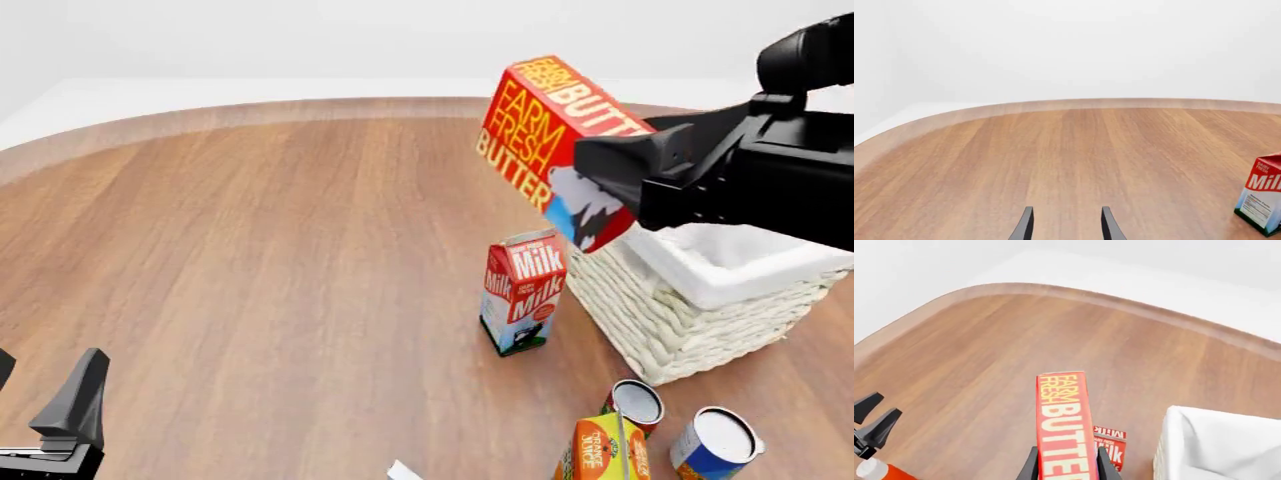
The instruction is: Pick up the cream cheese box and the butter, and put them in the basket.
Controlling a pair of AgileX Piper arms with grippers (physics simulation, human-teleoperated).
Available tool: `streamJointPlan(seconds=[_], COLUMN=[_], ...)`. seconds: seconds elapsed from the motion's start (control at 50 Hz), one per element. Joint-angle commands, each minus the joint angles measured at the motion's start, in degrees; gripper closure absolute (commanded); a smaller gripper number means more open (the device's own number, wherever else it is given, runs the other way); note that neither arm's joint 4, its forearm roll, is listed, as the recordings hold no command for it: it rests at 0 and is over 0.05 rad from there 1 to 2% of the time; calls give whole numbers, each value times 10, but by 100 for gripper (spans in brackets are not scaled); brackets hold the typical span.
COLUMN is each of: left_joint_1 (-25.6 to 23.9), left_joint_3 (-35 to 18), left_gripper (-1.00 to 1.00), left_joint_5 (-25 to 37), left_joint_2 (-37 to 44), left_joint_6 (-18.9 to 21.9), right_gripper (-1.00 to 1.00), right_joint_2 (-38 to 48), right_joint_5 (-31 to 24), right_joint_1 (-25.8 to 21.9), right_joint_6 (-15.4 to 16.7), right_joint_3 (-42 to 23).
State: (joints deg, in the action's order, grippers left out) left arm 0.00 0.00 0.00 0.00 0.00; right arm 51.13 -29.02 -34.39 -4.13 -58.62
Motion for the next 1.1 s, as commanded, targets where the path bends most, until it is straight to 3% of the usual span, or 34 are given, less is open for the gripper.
streamJointPlan(seconds=[0.02,0.18,0.74,1.1], left_joint_1=[0,0,0,0], left_joint_3=[0,0,0,0], left_gripper=[-100,-100,-100,-100], left_joint_5=[0,0,0,0], left_joint_2=[0,0,0,0], left_joint_6=[0,0,0,0], right_gripper=[100,100,100,100], right_joint_2=[-21,-27,-31,-13], right_joint_5=[6,-2,97,160], right_joint_1=[57,83,257,325], right_joint_6=[-32,-44,-128,-184], right_joint_3=[-28,-44,28,75])
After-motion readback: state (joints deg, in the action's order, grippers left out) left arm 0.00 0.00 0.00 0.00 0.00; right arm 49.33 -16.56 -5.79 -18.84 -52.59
